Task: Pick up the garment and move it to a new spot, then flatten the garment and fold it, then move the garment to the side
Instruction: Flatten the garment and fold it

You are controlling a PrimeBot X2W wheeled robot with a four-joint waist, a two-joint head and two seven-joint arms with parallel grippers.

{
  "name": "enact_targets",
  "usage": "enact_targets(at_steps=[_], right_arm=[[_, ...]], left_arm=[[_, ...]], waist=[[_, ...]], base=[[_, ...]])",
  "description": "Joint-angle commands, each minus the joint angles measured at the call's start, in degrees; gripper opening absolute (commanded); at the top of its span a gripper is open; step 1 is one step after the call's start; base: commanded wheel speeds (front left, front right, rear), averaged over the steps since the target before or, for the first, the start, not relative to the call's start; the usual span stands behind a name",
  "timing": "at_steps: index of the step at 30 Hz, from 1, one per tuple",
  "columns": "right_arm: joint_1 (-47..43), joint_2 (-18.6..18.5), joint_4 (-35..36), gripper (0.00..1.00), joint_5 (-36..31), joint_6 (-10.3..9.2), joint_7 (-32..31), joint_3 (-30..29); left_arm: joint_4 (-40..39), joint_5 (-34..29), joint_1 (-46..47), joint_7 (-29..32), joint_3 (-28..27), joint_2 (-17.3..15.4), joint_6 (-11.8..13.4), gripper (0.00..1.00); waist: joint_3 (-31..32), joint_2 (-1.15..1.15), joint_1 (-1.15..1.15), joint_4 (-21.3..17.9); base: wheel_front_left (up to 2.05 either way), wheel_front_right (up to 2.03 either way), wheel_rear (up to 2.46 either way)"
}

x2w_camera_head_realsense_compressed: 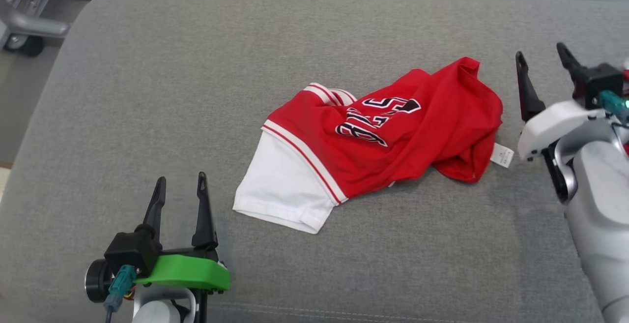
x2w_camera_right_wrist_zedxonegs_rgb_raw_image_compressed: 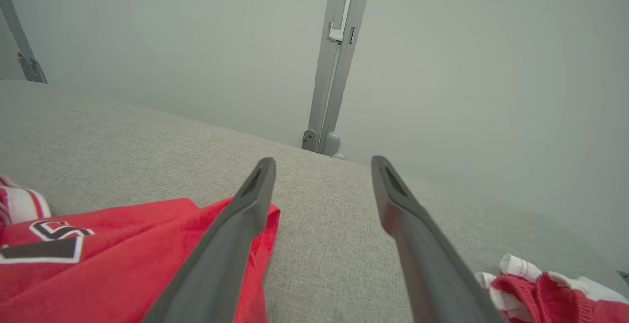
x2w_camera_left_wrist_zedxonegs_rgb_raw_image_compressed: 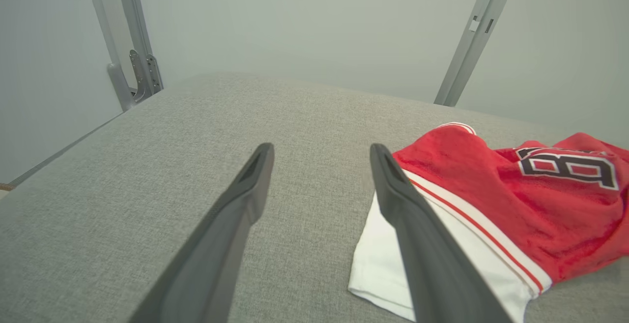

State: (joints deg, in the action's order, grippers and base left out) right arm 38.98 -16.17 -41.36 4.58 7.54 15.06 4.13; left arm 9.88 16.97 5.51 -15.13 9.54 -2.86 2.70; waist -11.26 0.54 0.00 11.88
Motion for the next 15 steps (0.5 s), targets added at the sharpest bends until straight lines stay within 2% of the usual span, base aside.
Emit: enact_targets(at_steps=[1,8,15], right_arm=[[-1.07,0.45,0.45,1.00,0.61,-0.11,0.11,-0.06],[-14.41,5.48,11.52,1.00,3.76,-0.11,0.13,-2.10],[-19.82,8.50,12.68,1.00,4.86,-0.11,0.14,-0.91]], left_arm=[[-0.09,-0.60,-0.42,0.01,-0.21,-0.07,-0.12,1.00],[-0.28,-1.12,-0.67,0.01,-0.40,-0.07,-0.27,1.00],[0.06,-1.43,-0.19,0.01,-0.28,-0.07,-0.63,1.00]], waist=[[0.88,-0.54,0.00,-2.30],[0.73,-0.54,0.00,-4.79],[0.07,-0.54,0.00,-4.75]], base=[[0.00,0.00,0.00],[0.00,0.00,0.00],[0.00,0.00,0.00]])
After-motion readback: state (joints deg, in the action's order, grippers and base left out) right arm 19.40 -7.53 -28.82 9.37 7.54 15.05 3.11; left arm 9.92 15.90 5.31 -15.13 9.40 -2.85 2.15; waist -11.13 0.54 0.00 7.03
